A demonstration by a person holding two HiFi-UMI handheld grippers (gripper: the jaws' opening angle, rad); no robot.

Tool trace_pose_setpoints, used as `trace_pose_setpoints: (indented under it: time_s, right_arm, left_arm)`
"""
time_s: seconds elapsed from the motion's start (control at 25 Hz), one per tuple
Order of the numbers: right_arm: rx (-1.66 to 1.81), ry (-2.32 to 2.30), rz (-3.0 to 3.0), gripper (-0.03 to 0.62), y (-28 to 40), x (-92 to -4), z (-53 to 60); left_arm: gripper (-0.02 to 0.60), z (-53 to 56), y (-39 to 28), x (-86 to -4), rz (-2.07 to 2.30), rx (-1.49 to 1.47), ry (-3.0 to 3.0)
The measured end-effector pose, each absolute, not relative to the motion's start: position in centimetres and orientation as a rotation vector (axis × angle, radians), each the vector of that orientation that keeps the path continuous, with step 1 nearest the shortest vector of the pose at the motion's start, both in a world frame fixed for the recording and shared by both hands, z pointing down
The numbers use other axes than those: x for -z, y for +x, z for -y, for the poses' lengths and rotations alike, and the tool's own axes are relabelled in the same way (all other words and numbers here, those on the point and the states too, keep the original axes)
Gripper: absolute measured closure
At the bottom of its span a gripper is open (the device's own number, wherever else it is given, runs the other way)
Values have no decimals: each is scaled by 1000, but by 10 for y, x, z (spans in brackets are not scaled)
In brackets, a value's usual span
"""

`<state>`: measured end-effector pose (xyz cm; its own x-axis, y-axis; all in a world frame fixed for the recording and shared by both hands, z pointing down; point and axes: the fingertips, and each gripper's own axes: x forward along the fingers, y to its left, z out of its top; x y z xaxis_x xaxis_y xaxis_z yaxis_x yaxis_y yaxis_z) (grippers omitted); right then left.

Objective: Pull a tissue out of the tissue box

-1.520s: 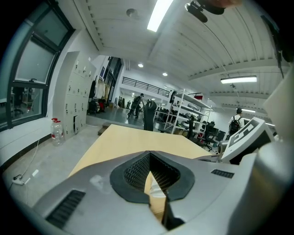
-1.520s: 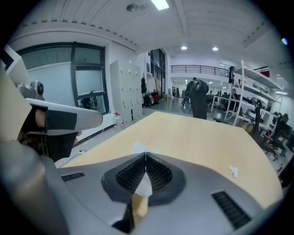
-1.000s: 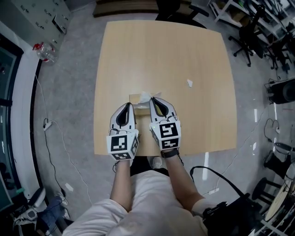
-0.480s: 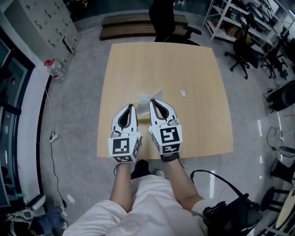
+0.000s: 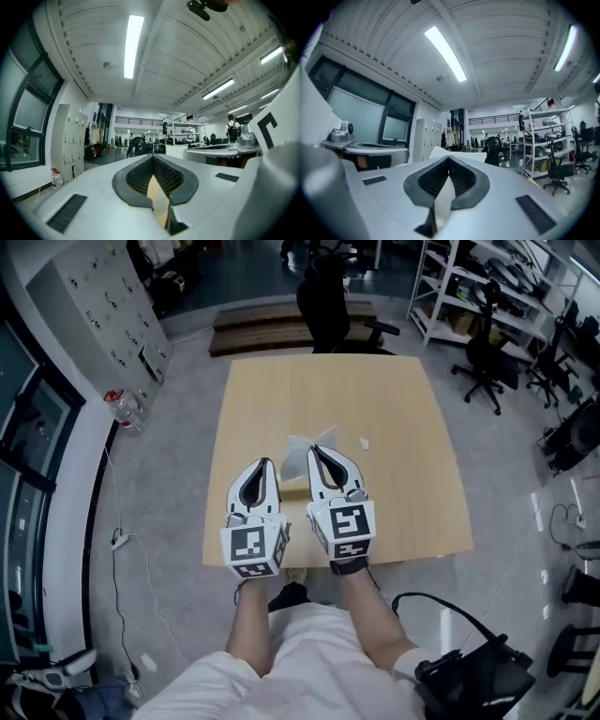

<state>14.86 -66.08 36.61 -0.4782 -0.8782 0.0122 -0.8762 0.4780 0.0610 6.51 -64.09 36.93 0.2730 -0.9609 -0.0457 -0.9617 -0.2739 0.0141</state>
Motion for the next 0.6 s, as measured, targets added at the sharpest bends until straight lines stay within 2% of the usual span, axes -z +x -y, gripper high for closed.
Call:
trace_pose_setpoints:
  time_s: [0.6]
  right_arm:
    - [178,1642,2683,588,178,-347,618]
  left_arm:
    - [581,597,92,-356,-1826,-111,-2464]
